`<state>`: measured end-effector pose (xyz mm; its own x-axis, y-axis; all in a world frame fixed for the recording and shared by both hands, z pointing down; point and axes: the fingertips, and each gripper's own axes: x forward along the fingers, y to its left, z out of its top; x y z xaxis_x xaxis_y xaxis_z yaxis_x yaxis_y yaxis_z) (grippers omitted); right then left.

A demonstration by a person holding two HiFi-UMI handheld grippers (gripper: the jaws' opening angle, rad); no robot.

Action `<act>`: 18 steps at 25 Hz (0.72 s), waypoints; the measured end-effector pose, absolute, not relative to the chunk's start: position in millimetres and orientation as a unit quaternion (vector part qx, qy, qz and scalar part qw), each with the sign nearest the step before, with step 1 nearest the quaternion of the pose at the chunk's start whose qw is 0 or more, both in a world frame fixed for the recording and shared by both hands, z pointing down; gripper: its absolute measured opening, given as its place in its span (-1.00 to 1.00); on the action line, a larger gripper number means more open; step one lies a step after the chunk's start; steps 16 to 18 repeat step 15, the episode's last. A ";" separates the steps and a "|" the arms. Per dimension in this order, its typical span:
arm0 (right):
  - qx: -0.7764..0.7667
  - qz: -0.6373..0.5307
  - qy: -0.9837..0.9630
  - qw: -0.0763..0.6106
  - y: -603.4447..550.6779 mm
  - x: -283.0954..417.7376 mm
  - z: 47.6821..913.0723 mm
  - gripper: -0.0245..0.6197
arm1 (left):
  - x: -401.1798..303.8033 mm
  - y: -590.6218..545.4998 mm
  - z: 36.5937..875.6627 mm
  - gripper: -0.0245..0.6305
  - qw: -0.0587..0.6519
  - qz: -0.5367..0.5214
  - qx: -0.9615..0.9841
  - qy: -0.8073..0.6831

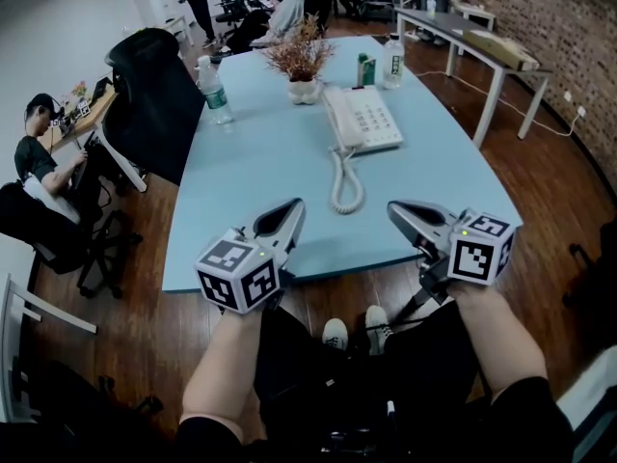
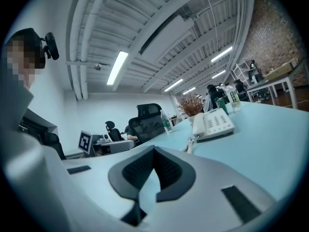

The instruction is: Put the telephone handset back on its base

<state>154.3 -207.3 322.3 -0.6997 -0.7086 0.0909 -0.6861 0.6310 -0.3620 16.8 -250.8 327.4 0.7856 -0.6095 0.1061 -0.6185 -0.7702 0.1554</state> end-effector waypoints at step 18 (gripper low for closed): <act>-0.394 -0.175 0.902 0.019 -209.4 155.9 333.5 -0.91 | 14.7 -252.5 326.7 -0.94 0.089 0.025 0.939 -0.330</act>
